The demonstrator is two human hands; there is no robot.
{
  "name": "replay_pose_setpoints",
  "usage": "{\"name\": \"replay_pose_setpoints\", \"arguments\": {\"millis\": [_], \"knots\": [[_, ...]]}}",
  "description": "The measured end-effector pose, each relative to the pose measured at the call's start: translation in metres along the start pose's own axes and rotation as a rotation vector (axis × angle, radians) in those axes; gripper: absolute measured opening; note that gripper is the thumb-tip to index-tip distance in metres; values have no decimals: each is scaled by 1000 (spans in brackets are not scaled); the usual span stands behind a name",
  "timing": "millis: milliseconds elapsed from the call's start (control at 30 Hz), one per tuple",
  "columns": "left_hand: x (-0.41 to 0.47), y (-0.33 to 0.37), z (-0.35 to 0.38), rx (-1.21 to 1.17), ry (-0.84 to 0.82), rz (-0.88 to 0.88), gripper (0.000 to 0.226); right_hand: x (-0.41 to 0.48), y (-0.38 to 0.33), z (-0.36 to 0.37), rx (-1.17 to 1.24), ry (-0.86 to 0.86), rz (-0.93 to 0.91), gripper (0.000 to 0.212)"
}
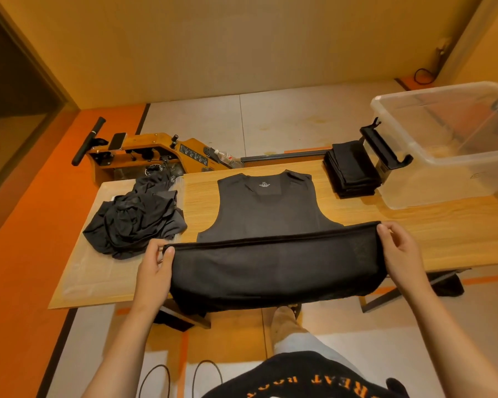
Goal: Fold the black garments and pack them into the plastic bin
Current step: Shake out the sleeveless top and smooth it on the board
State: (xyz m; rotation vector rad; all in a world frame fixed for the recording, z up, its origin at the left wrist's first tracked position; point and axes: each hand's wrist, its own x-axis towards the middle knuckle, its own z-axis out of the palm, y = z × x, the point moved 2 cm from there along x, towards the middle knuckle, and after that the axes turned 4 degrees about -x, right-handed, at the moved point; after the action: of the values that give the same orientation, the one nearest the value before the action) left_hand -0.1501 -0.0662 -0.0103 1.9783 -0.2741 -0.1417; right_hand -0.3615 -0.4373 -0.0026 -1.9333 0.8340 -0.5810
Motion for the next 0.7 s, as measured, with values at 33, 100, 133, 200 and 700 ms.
{"name": "replay_pose_setpoints", "arguments": {"millis": [33,100,133,200,700], "knots": [[9,-2,4,8,-5,-16,7,9,3,4,-7,-6,8,22],[30,-8,12,23,-9,-52,10,29,10,14,-22,-8,22,24],[42,-11,16,30,-7,-67,11,40,13,19,-29,-5,31,24],[67,-15,24,59,-2,-93,12,65,15,30,-57,10,42,24],[270,-30,115,292,-88,-193,53,259,2,151,-590,-26,-4,48]]}}
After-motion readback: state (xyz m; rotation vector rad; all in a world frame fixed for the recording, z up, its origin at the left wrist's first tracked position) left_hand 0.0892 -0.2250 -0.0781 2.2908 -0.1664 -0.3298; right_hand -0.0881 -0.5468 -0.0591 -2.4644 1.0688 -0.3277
